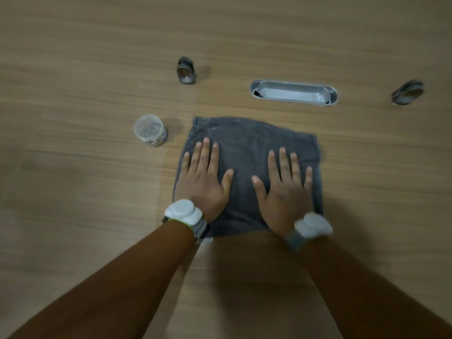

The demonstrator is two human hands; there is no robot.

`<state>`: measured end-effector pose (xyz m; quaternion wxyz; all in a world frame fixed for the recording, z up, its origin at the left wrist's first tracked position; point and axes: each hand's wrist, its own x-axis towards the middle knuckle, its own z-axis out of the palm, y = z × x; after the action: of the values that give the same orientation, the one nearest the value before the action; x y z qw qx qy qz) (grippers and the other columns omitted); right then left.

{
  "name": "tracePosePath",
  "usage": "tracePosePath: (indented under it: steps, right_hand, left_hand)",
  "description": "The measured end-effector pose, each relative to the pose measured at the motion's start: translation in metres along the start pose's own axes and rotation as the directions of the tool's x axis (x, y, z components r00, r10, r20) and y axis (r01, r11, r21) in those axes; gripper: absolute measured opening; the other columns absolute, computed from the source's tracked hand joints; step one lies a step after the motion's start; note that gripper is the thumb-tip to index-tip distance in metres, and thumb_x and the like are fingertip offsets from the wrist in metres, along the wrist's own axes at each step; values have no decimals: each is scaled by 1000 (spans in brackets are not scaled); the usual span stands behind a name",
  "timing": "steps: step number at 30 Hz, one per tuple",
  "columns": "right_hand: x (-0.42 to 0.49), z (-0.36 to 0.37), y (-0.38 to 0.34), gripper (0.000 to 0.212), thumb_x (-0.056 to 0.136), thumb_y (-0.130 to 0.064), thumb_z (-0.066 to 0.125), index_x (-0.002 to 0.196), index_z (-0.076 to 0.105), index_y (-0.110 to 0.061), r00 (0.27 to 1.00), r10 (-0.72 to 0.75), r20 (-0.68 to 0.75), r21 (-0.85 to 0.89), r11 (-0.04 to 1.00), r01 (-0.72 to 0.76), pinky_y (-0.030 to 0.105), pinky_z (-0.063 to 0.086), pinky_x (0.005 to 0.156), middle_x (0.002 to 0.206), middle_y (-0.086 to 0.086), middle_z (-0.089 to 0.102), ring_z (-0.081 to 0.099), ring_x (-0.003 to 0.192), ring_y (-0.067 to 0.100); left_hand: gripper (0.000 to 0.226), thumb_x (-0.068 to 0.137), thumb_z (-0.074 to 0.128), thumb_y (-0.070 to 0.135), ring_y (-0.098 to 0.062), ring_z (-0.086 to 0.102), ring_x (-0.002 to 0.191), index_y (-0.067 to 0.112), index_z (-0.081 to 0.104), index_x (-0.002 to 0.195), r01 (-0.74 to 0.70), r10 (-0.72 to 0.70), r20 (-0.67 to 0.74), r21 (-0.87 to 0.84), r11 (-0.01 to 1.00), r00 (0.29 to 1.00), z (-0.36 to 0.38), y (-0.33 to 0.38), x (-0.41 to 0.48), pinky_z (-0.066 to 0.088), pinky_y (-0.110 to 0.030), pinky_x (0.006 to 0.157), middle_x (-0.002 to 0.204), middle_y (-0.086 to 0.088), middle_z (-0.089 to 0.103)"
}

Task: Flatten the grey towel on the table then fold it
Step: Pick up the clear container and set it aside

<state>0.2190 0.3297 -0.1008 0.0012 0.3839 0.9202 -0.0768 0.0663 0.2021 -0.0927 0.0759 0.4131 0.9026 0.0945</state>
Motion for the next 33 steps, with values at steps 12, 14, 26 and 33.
tracePosePath:
  steps: [12,14,26,33]
  right_hand:
    - [23,-62,-62,48,95,-34,65,139,59,-14,985,-68,-156,316,942,115,59,34,115,142,8,59,46,139,31]
    - [43,-70,-96,50,95,-33,66,141,56,-17,992,-82,-97,450,885,118,52,39,110,137,4,61,48,133,29]
    - [90,-32,-208,59,84,-57,68,136,54,-34,980,-188,72,308,938,157,46,36,93,131,-4,64,46,118,31]
    - [88,-44,-194,53,88,-59,67,132,58,-33,995,-97,-16,430,898,94,43,32,89,127,-7,65,46,115,27]
  left_hand:
    - [31,95,57,15,-20,63,92,19,61,125,56,-221,-329,-443,895,918,-93,-73,3,42,-23,82,118,-4,65]
    - [40,91,60,8,-15,59,86,17,58,130,158,-324,-300,-467,870,897,-106,-106,12,38,-19,81,120,-6,62]
    - [56,80,68,53,-26,52,118,38,55,132,269,-261,65,-174,947,963,-101,-154,43,40,-45,102,127,6,64]
    - [48,85,74,45,-24,60,107,25,63,127,168,-187,-14,-370,914,982,-105,-130,44,48,-42,94,122,0,65]
